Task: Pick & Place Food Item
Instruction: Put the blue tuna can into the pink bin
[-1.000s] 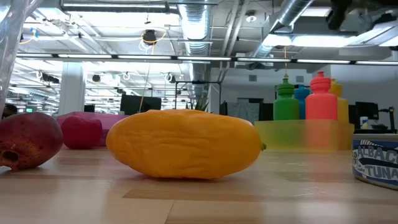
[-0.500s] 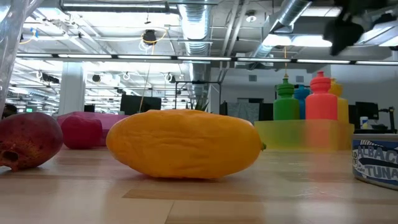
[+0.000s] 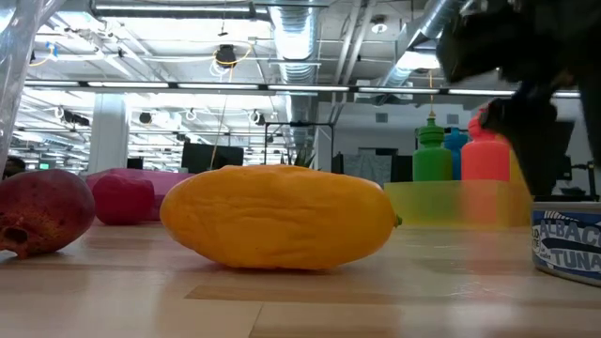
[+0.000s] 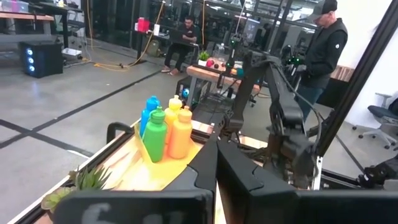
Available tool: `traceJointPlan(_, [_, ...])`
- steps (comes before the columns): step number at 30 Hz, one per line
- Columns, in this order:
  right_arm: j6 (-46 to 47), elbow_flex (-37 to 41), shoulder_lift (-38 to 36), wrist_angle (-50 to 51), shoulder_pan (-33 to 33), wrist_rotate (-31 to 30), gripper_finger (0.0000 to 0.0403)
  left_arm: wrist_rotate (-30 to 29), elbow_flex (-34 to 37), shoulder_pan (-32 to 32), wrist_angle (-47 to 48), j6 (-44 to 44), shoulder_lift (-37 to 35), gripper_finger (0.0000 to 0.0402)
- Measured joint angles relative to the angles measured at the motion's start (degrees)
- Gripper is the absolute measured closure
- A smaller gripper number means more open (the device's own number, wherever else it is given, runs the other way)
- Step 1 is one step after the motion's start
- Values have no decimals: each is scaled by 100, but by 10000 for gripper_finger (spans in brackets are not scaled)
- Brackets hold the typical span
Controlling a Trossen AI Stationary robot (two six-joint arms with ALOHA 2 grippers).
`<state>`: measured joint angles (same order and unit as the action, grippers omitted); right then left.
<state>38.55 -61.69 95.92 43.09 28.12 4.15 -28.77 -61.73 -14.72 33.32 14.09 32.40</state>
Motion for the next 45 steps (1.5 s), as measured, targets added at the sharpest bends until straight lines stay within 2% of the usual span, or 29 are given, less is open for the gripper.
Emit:
traceJointPlan(5, [-281, -29, 606, -387, -93, 58, 84, -19, 0, 1, 20, 142, 0, 399])
traceJointPlan(9, [-444, -41, 775, -459, -96, 129, 127, -19, 0, 0, 20, 291, 0, 401])
traceJointPlan(12, [-451, -42, 789, -490, -98, 212, 199, -17, 0, 2, 20, 291, 0, 401])
traceJointPlan(17, [-532, -33, 791, -563, -115, 349, 358, -120, 0, 0, 21, 291, 0, 401])
traceJointPlan(19, [-676, -33, 789, -553, -131, 415, 388, -135, 0, 2, 20, 291, 0, 401])
traceJointPlan(28, [-835, -129, 810, -506, -383, 227, 401, -140, 0, 0, 18, 293, 0, 400])
traceJointPlan(34, [-994, -646, 887, -274, -712, -432, 403, -181, 0, 0, 31, 286, 0, 401])
traceJointPlan(37, [-1108, -1022, 868, -221, -1031, -594, 403, -310, 0, 1, 55, 115, 0, 401])
traceJointPlan(45, [-1549, -1987, 861, -117, -2250, -483, 403, -431, 0, 2, 172, -382, -2, 400])
